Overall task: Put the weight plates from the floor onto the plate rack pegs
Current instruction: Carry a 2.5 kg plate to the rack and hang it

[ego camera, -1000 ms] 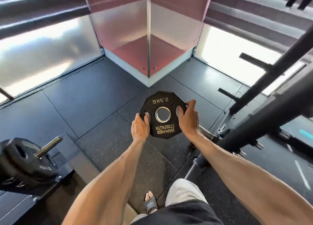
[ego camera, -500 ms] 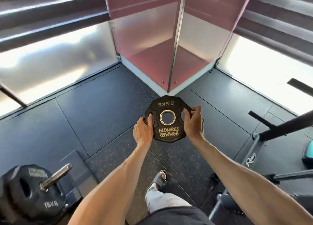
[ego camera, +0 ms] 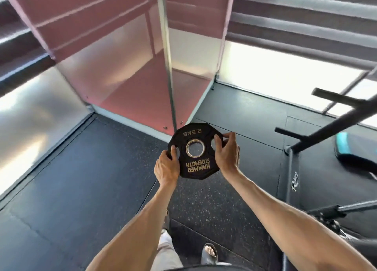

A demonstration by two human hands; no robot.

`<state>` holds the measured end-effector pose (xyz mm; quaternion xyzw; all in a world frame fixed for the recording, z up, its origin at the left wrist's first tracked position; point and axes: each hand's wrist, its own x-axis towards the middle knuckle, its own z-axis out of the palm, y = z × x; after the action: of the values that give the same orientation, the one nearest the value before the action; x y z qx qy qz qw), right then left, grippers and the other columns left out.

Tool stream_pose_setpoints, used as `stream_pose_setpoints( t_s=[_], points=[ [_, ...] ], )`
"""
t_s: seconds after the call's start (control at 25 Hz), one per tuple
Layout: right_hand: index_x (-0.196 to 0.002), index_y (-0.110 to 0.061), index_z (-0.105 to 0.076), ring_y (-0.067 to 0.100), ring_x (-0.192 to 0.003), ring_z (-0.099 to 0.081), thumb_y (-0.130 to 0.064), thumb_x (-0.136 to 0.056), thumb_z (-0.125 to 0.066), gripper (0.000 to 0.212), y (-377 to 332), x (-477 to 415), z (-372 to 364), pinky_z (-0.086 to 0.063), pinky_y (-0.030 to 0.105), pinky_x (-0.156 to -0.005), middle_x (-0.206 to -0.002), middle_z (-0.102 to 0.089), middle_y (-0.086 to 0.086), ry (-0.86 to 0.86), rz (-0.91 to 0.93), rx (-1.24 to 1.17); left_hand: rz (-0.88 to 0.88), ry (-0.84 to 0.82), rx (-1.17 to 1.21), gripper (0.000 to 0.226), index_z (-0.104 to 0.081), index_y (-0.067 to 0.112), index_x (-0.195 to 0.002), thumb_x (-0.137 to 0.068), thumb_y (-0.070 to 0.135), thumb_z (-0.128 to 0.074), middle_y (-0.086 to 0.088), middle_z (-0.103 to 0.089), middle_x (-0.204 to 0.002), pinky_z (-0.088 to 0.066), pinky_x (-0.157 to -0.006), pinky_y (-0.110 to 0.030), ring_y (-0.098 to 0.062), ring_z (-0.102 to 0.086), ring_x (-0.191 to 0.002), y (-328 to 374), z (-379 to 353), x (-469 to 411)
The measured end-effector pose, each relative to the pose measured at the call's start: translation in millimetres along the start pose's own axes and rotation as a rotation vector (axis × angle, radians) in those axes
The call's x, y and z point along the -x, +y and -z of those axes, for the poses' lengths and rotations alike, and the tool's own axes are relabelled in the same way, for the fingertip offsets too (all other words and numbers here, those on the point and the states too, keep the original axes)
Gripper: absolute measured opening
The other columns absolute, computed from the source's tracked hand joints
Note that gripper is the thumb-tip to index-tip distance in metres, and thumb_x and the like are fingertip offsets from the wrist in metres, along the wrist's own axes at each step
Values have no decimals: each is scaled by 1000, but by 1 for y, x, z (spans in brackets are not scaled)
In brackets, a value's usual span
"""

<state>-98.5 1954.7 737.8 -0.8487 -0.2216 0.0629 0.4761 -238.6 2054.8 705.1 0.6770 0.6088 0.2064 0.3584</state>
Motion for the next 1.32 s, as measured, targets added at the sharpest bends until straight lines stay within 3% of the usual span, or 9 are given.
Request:
stream_pose_setpoints(
  t_s=[0.24,0.36,0.48,0.6,0.8,0.92,1.04,1.16,1.32],
  points=[
    [-105,-10,-49,16,-71,-56,-35,-99,-56,27,-28,-80,-24,-38,28,-65,-73,-56,-13,314,-158,3,-260,-199,-39,61,-66,5,-105,-99,58,-36,-22,-70,-104,-50,-84,-44,-40,-65,-99,77,-39,-122],
    [-104,-11,-48,16,-67,-60,-37,-99,-56,27,-30,-116,-20,-47,32,-63,-71,-57,-12,468,-218,-1,-392,-303,-20,69,-66,4,-99,-97,64,-32,-20,-71,-98,-53,-83,-47,-37,-67,-90,124,-70,-159],
    [-103,-13,-47,15,-63,-65,-38,-99,-55,26,-24,-159,-7,-56,39,-58,-73,-64,-6,611,-264,-36,-501,-383,4,61,-62,9,-88,-98,62,-34,-15,-70,-89,-53,-80,-49,-34,-67,-83,177,-111,-181],
    [-104,-12,-48,13,-66,-65,-37,-99,-55,26,-13,-210,18,-56,30,-56,-76,-63,-7,744,-290,-56,-604,-431,80,52,-62,9,-86,-99,54,-40,-13,-69,-86,-53,-77,-45,-33,-66,-80,235,-160,-191],
    [-104,-10,-53,10,-75,-67,-34,-97,-61,26,-9,-309,78,-51,15,-62,-83,-67,-2,988,-202,-143,-709,-491,227,48,-63,12,-89,-100,53,-40,-7,-69,-83,-53,-77,-41,-29,-65,-80,357,-235,-202],
    [-103,-6,-55,-4,-74,-62,-26,-96,-64,23,-31,-359,120,-47,10,-67,-83,-64,-6,1145,-65,-155,-782,-560,387,46,-60,12,-83,-102,49,-40,5,-59,-71,-48,-65,-34,-14,-57,-65,437,-263,-199],
    [-102,-6,-54,-4,-75,-61,-20,-96,-65,19,-47,-398,161,-51,16,-70,-85,-63,-11,1270,28,-181,-869,-594,528,41,-56,12,-77,-103,41,-43,10,-51,-63,-38,-56,-26,-3,-46,-55,511,-281,-191],
    [-102,-5,-56,-1,-76,-60,-21,-95,-65,19,-58,-430,198,-55,30,-72,-83,-63,-15,1416,96,-176,-922,-662,664,44,-58,11,-77,-101,45,-45,7,-55,-63,-46,-57,-32,-8,-49,-55,576,-293,-180],
    [-101,3,-56,-7,-73,-55,-13,-96,-64,18,-69,-462,236,-44,11,-70,-83,-57,-14,1613,155,-81,-1009,-749,776,48,-56,12,-73,-97,53,-48,4,-57,-60,-50,-56,-38,-15,-54,-55,649,-311,-165]
  ],
)
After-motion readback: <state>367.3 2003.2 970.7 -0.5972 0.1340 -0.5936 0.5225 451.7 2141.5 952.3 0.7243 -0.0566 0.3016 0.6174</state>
